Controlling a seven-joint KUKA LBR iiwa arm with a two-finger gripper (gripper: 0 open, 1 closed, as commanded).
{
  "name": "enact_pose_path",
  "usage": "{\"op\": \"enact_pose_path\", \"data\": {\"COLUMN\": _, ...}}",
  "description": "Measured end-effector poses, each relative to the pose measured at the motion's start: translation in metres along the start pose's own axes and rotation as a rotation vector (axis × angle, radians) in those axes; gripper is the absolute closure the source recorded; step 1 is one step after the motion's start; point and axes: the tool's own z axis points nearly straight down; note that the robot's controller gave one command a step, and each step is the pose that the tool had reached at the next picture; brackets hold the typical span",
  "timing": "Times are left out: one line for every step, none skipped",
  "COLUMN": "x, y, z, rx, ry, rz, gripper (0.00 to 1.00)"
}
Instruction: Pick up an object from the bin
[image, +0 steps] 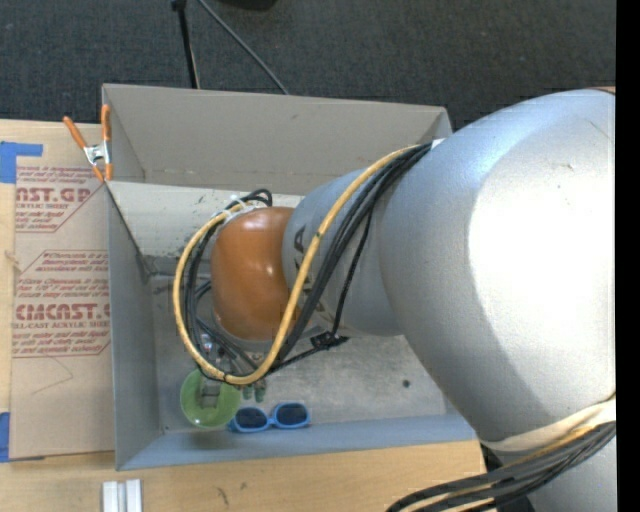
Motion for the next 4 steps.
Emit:
{"op": "enact_pose_path", "data": {"x": -0.001, "y": 0.000, "z": -0.028, "rx": -0.001, "ry": -0.002, "rz": 0.000, "gripper": 1.00}}
{"op": "enact_pose_path", "data": {"x": -0.002, "y": 0.001, "z": -0.081, "rx": -0.002, "ry": -0.005, "rz": 0.000, "gripper": 1.00}}
{"op": "enact_pose_path", "data": {"x": -0.003, "y": 0.002, "z": -0.094, "rx": -0.001, "ry": -0.002, "rz": 0.000, "gripper": 1.00}}
{"op": "enact_pose_path", "data": {"x": -0.003, "y": 0.002, "z": -0.098, "rx": 0.000, "ry": -0.001, "rz": 0.000, "gripper": 1.00}}
